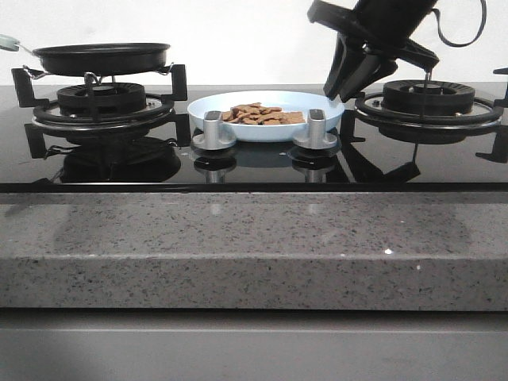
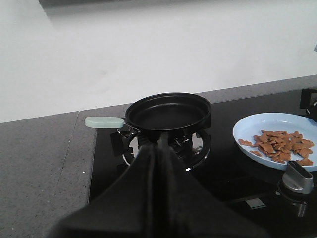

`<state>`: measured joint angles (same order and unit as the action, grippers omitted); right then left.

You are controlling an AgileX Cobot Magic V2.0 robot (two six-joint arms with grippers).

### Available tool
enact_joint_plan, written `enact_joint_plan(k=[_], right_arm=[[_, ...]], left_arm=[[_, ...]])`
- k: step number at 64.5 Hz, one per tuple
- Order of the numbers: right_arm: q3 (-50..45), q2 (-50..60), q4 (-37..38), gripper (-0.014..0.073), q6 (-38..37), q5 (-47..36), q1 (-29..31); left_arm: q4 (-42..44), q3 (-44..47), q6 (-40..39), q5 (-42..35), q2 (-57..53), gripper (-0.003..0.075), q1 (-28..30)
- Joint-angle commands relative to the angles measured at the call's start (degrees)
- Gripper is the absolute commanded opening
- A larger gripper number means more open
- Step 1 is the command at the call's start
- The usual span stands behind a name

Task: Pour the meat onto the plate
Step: 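Open the right gripper and raise it away from the plate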

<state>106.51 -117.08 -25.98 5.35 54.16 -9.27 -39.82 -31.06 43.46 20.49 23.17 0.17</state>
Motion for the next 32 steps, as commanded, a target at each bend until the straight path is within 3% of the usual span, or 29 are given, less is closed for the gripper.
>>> enact_joint_plan(k=[1, 7, 18, 32], right_arm=[[1.97, 5.24, -1.22, 0.0233, 0.2, -1.9, 0.8], [1.97, 6.66, -1.14, 0.0195, 0.2, -0.49, 1.31], [1.97, 9.04, 1.79, -0.0079, 0.2, 1.31, 1.5], [1.64, 12.11, 3.37, -0.006, 0.2, 2.99, 1.5]], left_arm=[[-1.34, -1.55, -0.09, -3.83, 0.48, -0.002, -0.36], [-1.34, -1.55, -0.09, -3.83, 0.48, -0.002, -0.36], [-1.34, -1.55, -0.09, -3.83, 0.48, -0.002, -0.36], [-1.34, -1.55, -0.09, -3.83, 0.48, -0.002, -0.36]])
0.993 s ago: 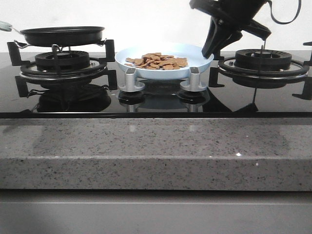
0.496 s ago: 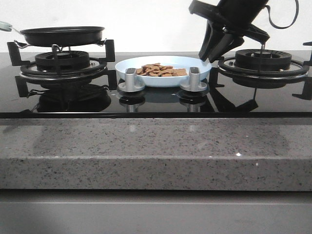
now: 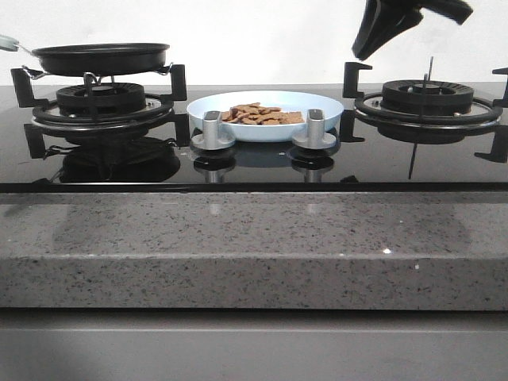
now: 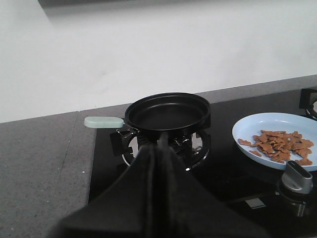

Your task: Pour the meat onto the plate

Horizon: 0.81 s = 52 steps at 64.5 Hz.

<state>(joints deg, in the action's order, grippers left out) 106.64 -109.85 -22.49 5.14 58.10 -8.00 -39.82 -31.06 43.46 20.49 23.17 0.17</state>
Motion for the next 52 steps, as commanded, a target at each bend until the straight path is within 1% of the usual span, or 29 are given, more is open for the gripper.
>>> enact_joint_plan(k=[1, 6, 8, 15, 27, 38, 52], right_arm=[[1.44, 5.12, 0.02, -0.006, 0.41, -0.75, 0.23], [0.15, 7.31, 0.6, -0.006, 0.47, -1.14, 0.11], [-1.75, 9.2, 0.92, -0.006, 0.46, -2.41, 0.11], [-10.23, 16.22, 1.49, -0.006, 0.69, -7.1, 0.11], [-27.74, 30.92, 1.54, -0.006, 4.28, -16.21, 0.11], [-39.98, 42.93, 1.54, -0.006, 8.04, -21.28, 0.11], [-53.78, 58.84, 2.44, -0.006, 8.23, -28.38, 0.11]], left_arm=[[-1.34, -1.55, -0.09, -3.83, 0.48, -0.002, -0.36], [-1.34, -1.55, -0.09, -3.83, 0.48, -0.002, -0.36], [-1.34, -1.55, -0.09, -3.83, 0.48, -0.002, -0.36], [-1.34, -1.55, -0.09, -3.72, 0.48, -0.002, -0.36], [-1.34, -1.55, -0.09, -3.72, 0.48, -0.002, -0.36], [-1.34, -1.55, -0.09, -3.72, 0.48, -0.002, -0.36], [-1.34, -1.55, -0.09, -3.61, 0.48, -0.002, -0.36]])
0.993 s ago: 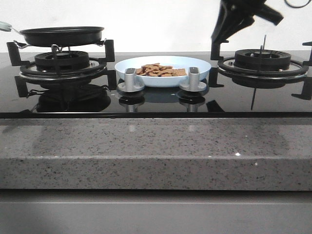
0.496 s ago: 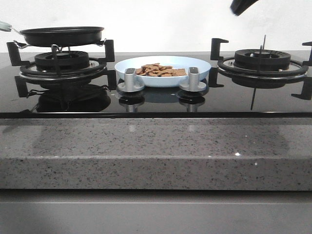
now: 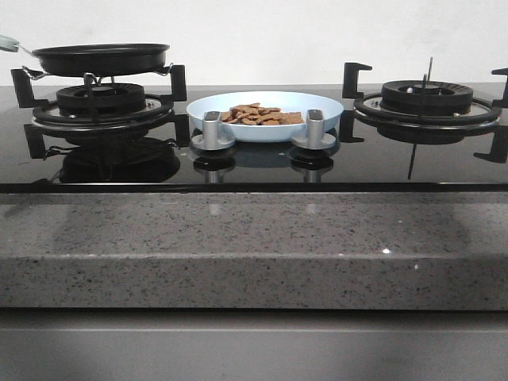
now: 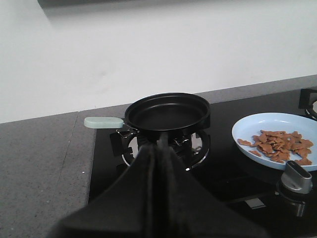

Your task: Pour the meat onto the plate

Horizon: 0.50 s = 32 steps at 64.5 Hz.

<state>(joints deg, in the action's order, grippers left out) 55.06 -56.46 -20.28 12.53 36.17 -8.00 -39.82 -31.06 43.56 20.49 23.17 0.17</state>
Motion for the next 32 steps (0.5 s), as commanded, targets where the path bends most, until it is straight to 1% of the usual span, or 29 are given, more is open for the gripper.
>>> enact_joint_plan(k=[1, 13, 22, 32], right_arm=[[-3.5, 6.44, 0.24, -0.006, 0.84, -7.25, 0.11], [-14.99, 20.86, 0.67, -0.006, 0.95, -13.58, 0.11], [-23.05, 31.52, 0.67, -0.006, 0.95, -16.11, 0.11], [-27.33, 38.53, 0.67, -0.006, 0.95, -18.12, 0.11]], left_arm=[[-1.34, -1.55, -0.2, -3.61, 0.48, -0.002, -0.36], [-1.34, -1.55, -0.2, -3.61, 0.48, -0.002, -0.36], [-1.34, -1.55, -0.2, -3.52, 0.48, -0.002, -0.36], [-1.34, -1.55, -0.2, -3.52, 0.48, -0.002, -0.36]])
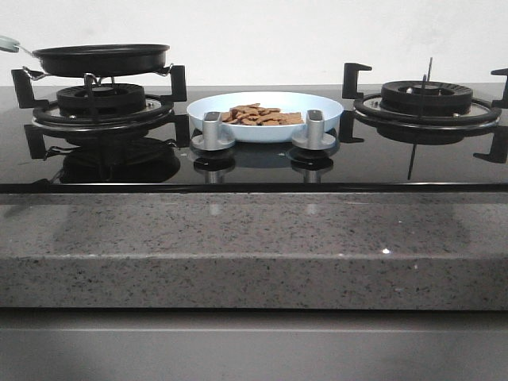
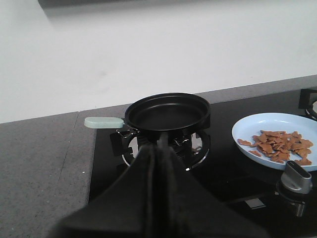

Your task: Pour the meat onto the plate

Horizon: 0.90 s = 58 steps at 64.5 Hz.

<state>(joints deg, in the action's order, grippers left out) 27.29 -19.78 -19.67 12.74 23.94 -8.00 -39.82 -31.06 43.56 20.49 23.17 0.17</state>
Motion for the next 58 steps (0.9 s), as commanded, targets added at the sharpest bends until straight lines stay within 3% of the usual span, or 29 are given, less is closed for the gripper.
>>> enact_joint_plan(k=[1, 58], right_arm=[[0.34, 2.16, 0.06, -0.006, 0.74, -5.89, 0.11], [0.3, 2.98, -0.05, -0.006, 0.74, -4.48, 0.11]], left_arm=[[-1.34, -1.55, -0.2, -3.52, 0.48, -0.002, -0.36], [-1.34, -1.55, -0.2, -3.52, 0.48, -0.002, -0.36]])
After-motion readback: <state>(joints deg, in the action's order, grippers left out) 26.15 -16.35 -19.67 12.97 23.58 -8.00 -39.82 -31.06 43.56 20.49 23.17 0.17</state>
